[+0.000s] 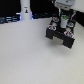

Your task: Open the kcup holder, insert the kcup into the holder, and close the kcup holder

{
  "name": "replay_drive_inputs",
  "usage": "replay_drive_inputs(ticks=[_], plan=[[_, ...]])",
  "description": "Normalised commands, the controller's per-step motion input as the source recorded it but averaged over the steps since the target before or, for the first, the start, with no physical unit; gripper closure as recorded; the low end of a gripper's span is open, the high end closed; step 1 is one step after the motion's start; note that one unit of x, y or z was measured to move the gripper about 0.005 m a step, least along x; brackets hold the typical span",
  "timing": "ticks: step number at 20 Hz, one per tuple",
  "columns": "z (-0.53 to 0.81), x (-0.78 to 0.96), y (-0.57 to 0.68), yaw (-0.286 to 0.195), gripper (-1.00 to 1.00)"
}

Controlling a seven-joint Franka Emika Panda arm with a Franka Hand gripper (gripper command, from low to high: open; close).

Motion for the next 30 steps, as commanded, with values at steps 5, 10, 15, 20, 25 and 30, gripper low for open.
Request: replay_drive_inputs(ticks=[5, 10, 15, 20, 25, 30], plan=[[-0.04, -0.43, 0.00, -0.005, 1.00], [-0.16, 0.00, -0.02, -0.013, 1.00], [-0.25, 0.00, -0.03, -0.012, 1.00], [-0.16, 0.00, -0.04, -0.012, 1.00], [0.25, -0.16, -0.10, -0.040, 1.00], [0.09, -0.15, -0.14, -0.036, 1.00]])
